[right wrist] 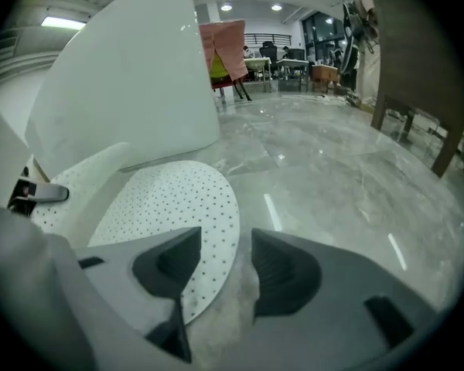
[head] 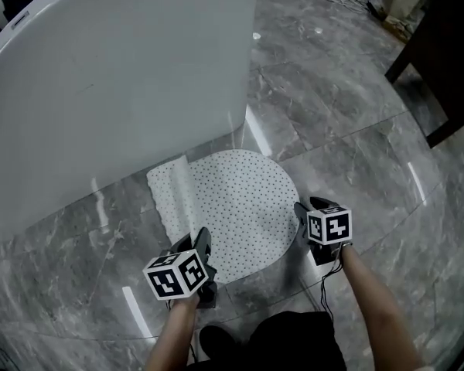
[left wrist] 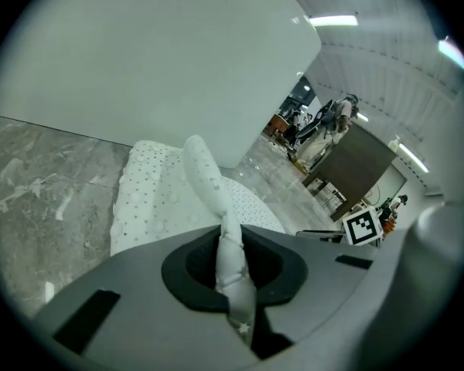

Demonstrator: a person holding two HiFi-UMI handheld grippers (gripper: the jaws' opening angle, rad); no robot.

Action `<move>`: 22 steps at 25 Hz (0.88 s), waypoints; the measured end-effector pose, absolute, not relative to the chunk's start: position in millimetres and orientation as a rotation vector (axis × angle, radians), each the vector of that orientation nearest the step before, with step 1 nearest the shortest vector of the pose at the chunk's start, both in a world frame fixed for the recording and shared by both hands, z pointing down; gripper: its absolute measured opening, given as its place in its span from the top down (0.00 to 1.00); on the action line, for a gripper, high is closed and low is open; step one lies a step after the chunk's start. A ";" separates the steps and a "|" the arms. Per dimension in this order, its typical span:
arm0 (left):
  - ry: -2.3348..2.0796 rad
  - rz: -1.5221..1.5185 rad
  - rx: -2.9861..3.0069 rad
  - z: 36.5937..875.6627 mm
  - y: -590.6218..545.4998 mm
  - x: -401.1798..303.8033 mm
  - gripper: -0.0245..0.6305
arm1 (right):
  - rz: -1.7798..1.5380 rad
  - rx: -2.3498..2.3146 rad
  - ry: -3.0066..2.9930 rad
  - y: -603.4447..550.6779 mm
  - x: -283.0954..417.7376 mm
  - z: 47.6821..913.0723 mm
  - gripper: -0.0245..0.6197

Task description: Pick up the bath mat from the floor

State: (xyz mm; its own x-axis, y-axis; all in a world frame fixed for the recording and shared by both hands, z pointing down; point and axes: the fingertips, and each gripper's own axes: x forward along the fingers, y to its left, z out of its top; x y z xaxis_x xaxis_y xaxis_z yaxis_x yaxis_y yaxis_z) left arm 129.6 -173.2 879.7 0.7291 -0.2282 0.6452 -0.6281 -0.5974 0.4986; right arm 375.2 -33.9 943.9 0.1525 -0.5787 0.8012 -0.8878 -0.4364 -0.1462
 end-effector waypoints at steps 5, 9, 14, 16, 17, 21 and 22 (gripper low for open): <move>-0.630 0.708 2.211 877.6 -170.8 129.4 0.93 | 1.255 2.096 -1.424 -51.6 381.4 955.8 0.54; -0.646 0.711 2.211 878.2 -174.6 117.5 0.93 | 1.283 2.042 -1.390 -52.0 377.5 974.1 0.51; -0.680 0.675 2.196 878.4 -186.7 93.8 0.93 | 1.297 2.053 -1.370 -58.7 359.5 984.8 0.51; -0.706 0.658 2.182 878.3 -192.6 82.6 0.93 | 1.301 2.103 -1.357 -63.7 355.6 984.1 0.47; -0.719 0.647 2.174 877.8 -195.4 77.6 0.93 | 1.315 2.110 -1.362 -65.6 353.4 983.3 0.46; -0.761 0.606 2.148 873.6 -206.0 60.9 0.93 | 1.433 1.965 -1.508 -79.9 318.2 978.5 0.47; -0.770 0.598 2.141 873.0 -207.5 57.4 0.93 | 1.445 1.919 -1.549 -85.4 305.6 976.7 0.47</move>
